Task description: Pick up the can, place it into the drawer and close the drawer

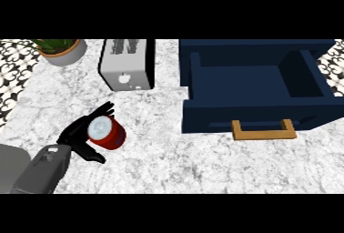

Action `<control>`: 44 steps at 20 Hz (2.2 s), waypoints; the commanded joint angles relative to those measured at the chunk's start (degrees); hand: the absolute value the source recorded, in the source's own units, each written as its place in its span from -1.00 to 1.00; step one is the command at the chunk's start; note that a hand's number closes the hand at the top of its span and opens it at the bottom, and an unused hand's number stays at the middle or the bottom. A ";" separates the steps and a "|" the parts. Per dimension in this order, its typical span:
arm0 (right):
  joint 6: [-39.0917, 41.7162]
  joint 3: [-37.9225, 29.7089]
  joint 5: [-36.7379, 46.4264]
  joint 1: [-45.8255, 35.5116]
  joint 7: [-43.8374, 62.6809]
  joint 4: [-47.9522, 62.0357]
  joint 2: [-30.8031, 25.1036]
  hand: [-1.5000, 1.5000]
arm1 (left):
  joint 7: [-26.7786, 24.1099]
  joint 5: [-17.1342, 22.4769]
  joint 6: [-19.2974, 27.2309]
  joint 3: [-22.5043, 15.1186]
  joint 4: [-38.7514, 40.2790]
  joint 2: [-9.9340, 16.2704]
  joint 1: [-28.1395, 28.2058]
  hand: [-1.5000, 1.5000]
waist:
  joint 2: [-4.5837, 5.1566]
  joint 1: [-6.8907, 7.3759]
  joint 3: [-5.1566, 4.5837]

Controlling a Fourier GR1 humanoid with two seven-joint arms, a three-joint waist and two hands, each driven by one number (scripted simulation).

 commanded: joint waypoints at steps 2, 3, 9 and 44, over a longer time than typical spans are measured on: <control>3.15 -1.87 -0.17 -0.20 -3.31 4.66 0.10 -1.00 | -3.02 1.41 -5.88 1.29 2.22 0.32 -0.85 -1.00 | -0.17 0.32 0.06; 0.61 -1.72 -3.58 0.87 2.21 -1.49 -0.95 -1.00 | -2.80 0.98 -3.74 1.26 4.18 -1.58 -1.90 -1.00 | -0.06 -0.08 -0.01; 0.63 -1.90 -5.60 2.21 4.31 -3.31 -0.91 -1.00 | 1.78 3.32 -10.20 2.14 4.33 -1.48 -4.28 1.00 | -0.24 0.13 0.03; -4.92 3.00 -2.41 5.46 3.14 -7.80 2.51 -1.00 | 28.29 19.93 45.33 -3.70 -55.39 -17.23 3.78 1.00 | -0.77 1.54 0.15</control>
